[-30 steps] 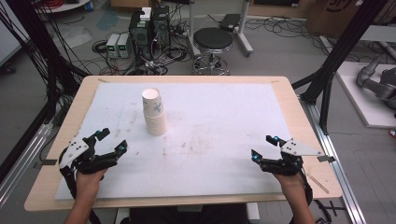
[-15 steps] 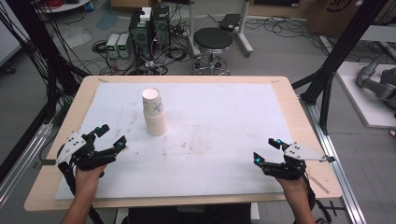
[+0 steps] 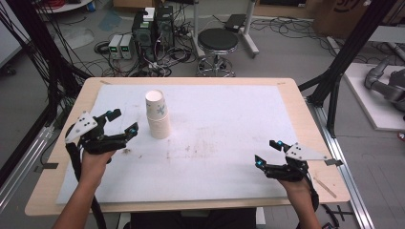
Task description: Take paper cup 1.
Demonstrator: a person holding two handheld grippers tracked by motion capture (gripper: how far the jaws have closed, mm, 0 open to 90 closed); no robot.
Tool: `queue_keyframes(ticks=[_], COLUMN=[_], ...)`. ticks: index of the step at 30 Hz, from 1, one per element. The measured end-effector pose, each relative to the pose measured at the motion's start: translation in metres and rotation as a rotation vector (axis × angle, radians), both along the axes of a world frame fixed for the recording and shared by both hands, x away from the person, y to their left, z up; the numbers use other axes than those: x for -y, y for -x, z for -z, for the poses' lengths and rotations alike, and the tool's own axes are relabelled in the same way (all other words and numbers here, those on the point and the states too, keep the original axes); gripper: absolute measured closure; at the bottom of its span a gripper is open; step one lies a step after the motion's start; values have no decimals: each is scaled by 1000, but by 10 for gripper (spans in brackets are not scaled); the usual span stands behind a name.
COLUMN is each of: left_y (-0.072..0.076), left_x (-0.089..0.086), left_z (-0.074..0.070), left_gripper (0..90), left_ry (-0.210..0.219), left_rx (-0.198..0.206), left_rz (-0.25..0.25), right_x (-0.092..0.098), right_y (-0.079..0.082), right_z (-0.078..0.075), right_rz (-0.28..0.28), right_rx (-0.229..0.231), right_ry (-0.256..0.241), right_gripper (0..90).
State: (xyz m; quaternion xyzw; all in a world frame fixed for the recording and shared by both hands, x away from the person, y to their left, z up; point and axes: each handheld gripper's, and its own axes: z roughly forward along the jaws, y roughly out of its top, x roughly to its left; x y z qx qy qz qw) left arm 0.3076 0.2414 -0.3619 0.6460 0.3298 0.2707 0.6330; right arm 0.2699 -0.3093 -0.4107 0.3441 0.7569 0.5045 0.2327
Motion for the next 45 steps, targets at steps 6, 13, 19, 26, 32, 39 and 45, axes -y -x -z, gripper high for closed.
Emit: queue_keyframes(ticks=[6, 13, 19, 26, 32, 39, 45], left_y=[-20, -48, -63, -77, -85, -93, -96], left_x=[11, 27, 38, 49, 57, 63, 62], left_z=[-15, -23, -25, -22, -20, -16, -14], left_gripper=[148, 149, 149, 149, 156, 195, 244], left_ry=[-50, -94, -105, -132, -150, -162, -151], left_rx=[-25, -86, -103, -126, -141, -161, -169], left_rz=[11, 5, -1, 9, 7, -1, 2], right_x=[-2, -2, -3, -2, -2, -1, 0], right_y=[0, 0, 0, -1, -1, -1, -1], right_z=[1, 1, 1, 3, 3, 3, 3], right_rz=[-7, -9, -10, -11, -12, -12, -12], right_rx=[-8, 1, -7, -9, -14, -14, -19], right_ry=[2, 7, 6, 5, 3, 6, 1], right_gripper=[199, 199, 199, 199, 199, 199, 200])
